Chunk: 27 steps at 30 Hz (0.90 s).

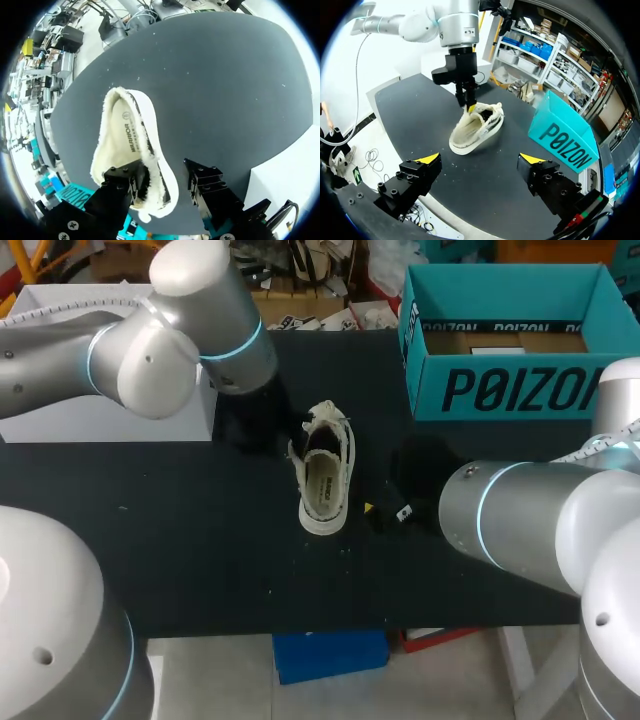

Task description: Take the shoe out of the shoebox, open the shoe tongue, remove and reinsert the insole, then place the shoe into the shoebox

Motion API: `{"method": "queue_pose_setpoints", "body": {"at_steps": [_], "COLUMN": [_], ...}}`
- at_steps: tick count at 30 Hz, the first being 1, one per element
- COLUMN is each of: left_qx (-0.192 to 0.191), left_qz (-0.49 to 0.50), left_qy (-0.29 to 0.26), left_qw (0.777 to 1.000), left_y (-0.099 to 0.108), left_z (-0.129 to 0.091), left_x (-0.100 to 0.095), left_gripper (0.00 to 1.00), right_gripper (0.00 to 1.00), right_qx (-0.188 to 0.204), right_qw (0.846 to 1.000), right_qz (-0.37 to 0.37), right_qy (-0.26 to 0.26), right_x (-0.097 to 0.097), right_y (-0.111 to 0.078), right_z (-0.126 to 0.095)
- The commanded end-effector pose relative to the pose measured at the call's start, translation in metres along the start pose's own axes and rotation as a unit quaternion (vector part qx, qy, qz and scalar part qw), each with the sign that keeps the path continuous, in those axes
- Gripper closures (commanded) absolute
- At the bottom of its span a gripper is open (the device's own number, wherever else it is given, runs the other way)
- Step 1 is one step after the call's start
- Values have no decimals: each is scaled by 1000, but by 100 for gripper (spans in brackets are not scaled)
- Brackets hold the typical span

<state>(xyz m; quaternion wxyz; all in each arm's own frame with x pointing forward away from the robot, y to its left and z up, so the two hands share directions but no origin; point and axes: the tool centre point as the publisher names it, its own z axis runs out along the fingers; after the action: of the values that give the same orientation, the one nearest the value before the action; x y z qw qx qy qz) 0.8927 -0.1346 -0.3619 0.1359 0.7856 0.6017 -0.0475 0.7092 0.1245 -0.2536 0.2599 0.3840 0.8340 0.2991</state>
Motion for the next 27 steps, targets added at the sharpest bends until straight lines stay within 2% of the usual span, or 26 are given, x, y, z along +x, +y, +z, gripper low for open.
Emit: {"method": "queue_pose_setpoints", "body": {"at_steps": [1, 19, 24, 27], "left_qx": [-7, -14, -24, -29], "left_qz": [-9, -48, -55, -58], "left_qy": [10, 19, 26, 32], "left_qw": [1000, 999, 998, 997], "left_y": [4, 4, 7, 9], "left_z": [13, 47, 53, 56], "left_x": [-5, -2, 0, 1], "left_gripper": [51, 54, 59, 65], "right_gripper": [0, 0, 0, 0], "right_qx": [-7, -7, -7, -7], "right_qw": [1000, 1000, 1000, 1000], "right_qz": [0, 0, 0, 0], "right_qy": [-2, -2, -2, -2], "right_x": [3, 3, 3, 3], "right_y": [-6, -6, -6, -6], "right_z": [-6, -6, -6, -6]}}
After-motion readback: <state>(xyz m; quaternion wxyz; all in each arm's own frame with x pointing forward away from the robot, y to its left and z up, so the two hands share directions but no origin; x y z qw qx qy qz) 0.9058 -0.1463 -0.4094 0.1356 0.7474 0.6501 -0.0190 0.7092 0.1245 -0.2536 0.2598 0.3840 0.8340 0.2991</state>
